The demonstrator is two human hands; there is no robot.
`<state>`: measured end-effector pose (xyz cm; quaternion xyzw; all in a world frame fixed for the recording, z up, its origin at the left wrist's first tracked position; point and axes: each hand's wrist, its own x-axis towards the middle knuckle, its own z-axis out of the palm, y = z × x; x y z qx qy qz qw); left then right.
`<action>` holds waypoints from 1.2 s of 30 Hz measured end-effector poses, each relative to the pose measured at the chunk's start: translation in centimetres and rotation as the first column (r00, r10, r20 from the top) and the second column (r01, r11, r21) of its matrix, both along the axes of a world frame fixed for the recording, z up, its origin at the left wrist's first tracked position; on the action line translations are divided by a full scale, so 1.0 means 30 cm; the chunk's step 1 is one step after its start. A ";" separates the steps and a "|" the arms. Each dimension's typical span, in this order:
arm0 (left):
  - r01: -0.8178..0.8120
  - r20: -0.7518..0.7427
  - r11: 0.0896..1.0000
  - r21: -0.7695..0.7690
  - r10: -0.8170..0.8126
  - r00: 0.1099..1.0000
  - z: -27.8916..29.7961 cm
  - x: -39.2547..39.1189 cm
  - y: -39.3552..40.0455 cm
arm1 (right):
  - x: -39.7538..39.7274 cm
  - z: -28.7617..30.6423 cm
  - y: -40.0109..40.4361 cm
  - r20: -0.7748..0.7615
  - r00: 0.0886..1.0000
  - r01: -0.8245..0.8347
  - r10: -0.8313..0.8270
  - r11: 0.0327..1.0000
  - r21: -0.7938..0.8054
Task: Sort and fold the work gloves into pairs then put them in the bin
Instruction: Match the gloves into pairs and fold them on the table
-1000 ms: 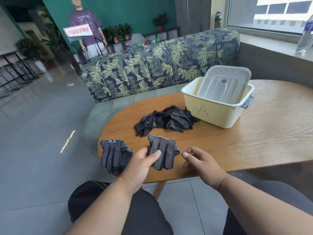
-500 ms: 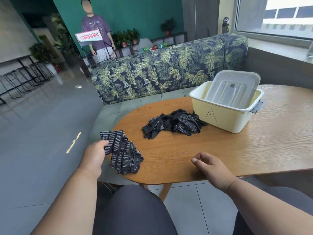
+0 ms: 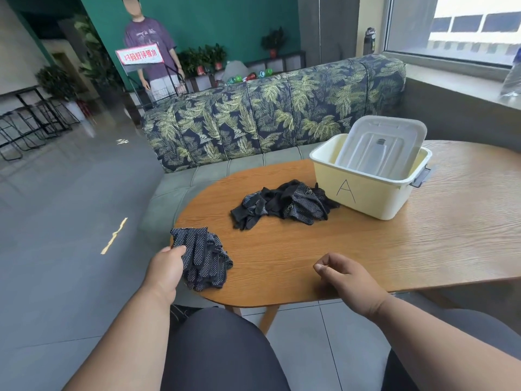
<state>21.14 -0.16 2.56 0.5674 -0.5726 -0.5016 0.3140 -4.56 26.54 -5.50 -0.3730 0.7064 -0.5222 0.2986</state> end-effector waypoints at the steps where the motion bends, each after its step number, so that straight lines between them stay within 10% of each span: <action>1: 0.011 0.017 1.000 -0.015 -0.011 1.000 -0.007 0.002 0.001 | -0.001 0.000 -0.002 0.000 1.000 0.000 0.000 1.000 0.002; 36: 0.159 -0.170 0.915 0.370 -0.102 0.980 -0.016 -0.040 -0.002 | -0.001 -0.019 -0.016 0.011 1.000 0.007 -0.007 1.000 0.003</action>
